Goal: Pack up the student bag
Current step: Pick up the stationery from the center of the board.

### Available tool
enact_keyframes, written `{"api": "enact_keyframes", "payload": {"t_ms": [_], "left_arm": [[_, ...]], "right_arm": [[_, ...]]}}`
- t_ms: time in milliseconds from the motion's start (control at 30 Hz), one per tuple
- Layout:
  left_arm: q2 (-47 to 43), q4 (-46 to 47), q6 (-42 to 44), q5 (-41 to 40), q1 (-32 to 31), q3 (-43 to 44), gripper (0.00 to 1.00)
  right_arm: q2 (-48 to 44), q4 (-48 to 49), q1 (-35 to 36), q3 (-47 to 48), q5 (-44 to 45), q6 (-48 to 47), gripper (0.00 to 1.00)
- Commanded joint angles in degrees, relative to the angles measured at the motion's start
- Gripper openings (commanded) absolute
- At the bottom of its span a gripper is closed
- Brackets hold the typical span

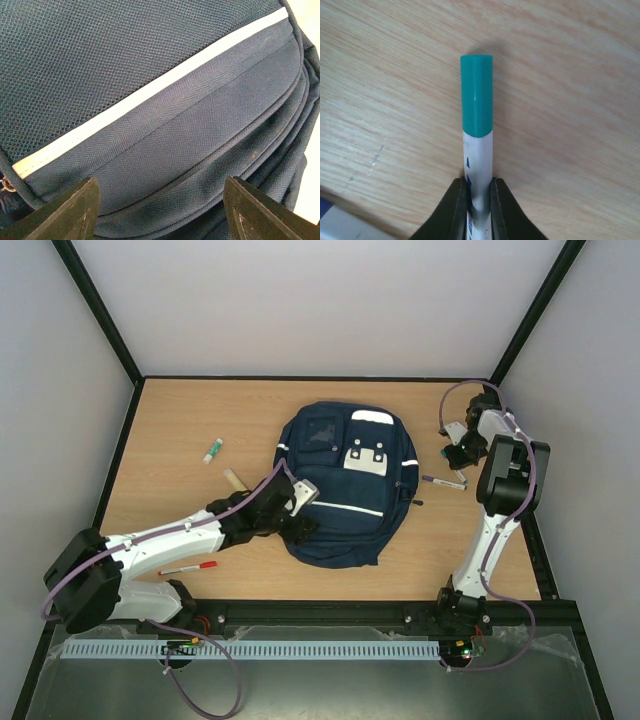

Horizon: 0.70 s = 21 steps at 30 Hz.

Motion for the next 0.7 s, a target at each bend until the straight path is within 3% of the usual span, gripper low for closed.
{"api": "enact_keyframes", "payload": {"t_ms": [0, 233, 400, 667], "left_arm": [[-0.5, 0.7, -1.4, -1.3, -0.4, -1.1, 0.70], [-3.3, -0.8, -5.2, -6.9, -0.4, -2.2, 0.72], [-4.7, -2.4, -12.0, -12.2, 1.9, -2.7, 0.77], [-7.8, -1.0, -25.1, -10.6, 7.4, -7.4, 0.80]], "right_arm": [[-2.5, -4.4, 0.1, -2.9, -0.8, 0.9, 0.02], [-10.4, -4.6, 0.1, -4.3, -6.2, 3.9, 0.01], [-20.9, -5.5, 0.1, -7.8, -13.2, 7.2, 0.01], [-42.3, -0.5, 0.1, -21.9, -29.0, 16.7, 0.01]]}}
